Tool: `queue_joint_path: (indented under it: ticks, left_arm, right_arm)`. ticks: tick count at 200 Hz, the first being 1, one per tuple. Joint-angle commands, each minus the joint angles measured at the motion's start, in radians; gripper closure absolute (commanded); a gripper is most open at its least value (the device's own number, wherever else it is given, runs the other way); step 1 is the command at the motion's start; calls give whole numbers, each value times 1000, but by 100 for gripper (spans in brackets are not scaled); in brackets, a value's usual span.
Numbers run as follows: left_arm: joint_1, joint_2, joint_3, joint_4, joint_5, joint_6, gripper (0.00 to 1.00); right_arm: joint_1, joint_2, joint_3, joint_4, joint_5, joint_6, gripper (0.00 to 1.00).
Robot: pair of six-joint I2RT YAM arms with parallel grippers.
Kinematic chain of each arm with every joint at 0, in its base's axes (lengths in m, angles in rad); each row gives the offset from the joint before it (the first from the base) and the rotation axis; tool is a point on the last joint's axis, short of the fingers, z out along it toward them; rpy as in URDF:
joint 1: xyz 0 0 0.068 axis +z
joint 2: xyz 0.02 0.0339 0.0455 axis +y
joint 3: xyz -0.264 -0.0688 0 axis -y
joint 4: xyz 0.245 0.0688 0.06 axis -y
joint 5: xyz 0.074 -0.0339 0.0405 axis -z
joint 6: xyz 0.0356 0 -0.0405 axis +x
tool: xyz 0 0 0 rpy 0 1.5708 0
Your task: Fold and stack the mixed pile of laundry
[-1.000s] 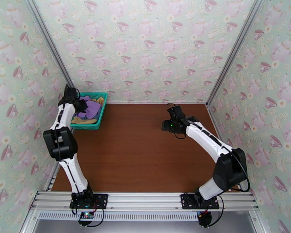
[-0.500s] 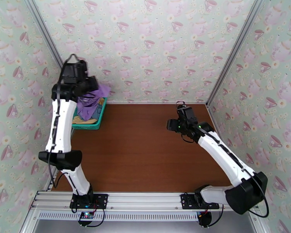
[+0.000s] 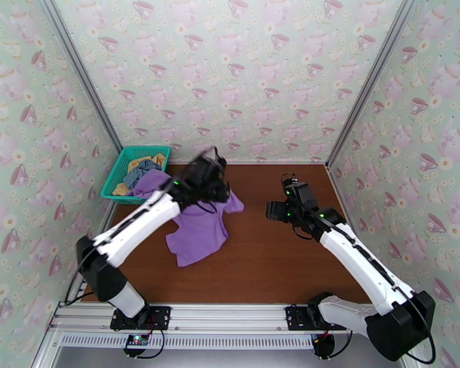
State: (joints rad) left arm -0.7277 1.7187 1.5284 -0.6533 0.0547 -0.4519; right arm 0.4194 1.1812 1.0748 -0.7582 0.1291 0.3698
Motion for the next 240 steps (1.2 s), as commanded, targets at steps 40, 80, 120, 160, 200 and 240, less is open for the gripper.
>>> queue_joint_path:
  ticks: [40,80,120,160,200,240]
  left_arm:
    - [-78,244,127,163,37,-3,18]
    - [-76,68,104,4,-206,20,13]
    - [-7,-173,-68,-357,-351,-155,19]
    - [79,-380,-516,-226,-230,-303,19]
    - [147,-381,-791,-9,-140,-362,23]
    - [160,-226,-862,103,-104,-357,26]
  right_arm:
    - [2,20,-36,-41,-9,5,9]
    - [39,26,-110,25,-201,102,13]
    - [189,148,-208,298,-291,311,18]
    - [203,343,-114,400,-219,374,18]
    - [200,519,49,362,-111,364,21]
    - [178,691,179,324,-72,359,28]
